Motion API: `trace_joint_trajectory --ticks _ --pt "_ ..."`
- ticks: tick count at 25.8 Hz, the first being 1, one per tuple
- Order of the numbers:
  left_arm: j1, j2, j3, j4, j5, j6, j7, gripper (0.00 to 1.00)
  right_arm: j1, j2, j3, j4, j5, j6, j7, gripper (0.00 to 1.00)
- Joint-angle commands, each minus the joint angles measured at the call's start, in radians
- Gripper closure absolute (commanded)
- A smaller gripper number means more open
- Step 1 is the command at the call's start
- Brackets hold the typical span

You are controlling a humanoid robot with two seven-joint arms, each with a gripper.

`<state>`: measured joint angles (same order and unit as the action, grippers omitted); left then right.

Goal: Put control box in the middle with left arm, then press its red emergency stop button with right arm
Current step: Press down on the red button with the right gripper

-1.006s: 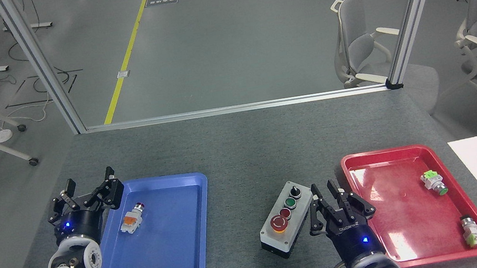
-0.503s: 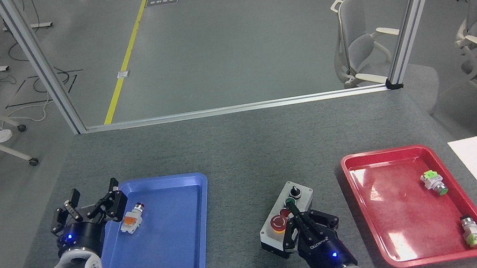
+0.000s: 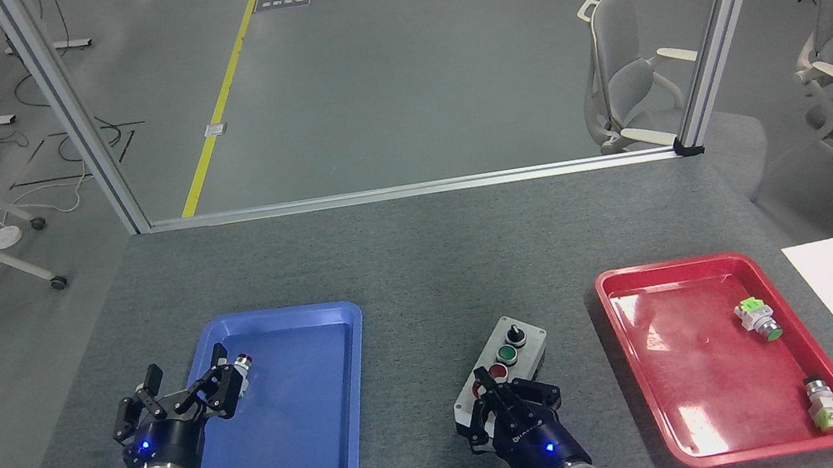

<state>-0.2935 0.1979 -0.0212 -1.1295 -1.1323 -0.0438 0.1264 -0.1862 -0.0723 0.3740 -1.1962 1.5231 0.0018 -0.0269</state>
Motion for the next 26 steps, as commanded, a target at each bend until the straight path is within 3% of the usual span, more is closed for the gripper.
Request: trace_joint_trajectory --ticks 1,15,21,22,23,24,26 --pt "0.013 -0.002 0.001 0.002 0.002 0.001 -0.001 0.01 0.010 -0.004 0.005 0.006 0.000 0.001 0.001 1.00" --pt "0.013 -0.003 0.001 0.002 0.002 0.002 -0.001 0.01 0.014 0.005 -0.009 0.035 -0.006 0.012 -0.016 1.00" --pt "0.013 -0.003 0.001 0.002 0.002 0.002 -0.001 0.01 -0.009 0.042 -0.059 -0.020 -0.057 0.060 -0.103 0.98" --pt "0.013 -0.003 0.001 0.002 0.002 0.002 -0.001 0.01 -0.009 0.042 -0.082 -0.034 -0.064 0.058 -0.103 0.91" --pt "0.013 -0.002 0.001 0.002 0.002 0.002 -0.001 0.01 -0.012 0.043 -0.098 -0.046 -0.067 0.058 -0.103 0.79" --pt "0.013 -0.003 0.001 0.002 0.002 0.002 -0.001 0.01 -0.012 0.045 -0.110 -0.059 -0.070 0.058 -0.103 0.64" --pt "0.013 -0.002 0.001 0.002 0.002 0.002 -0.001 0.01 -0.009 0.045 -0.141 -0.088 -0.080 0.060 -0.103 0.23"
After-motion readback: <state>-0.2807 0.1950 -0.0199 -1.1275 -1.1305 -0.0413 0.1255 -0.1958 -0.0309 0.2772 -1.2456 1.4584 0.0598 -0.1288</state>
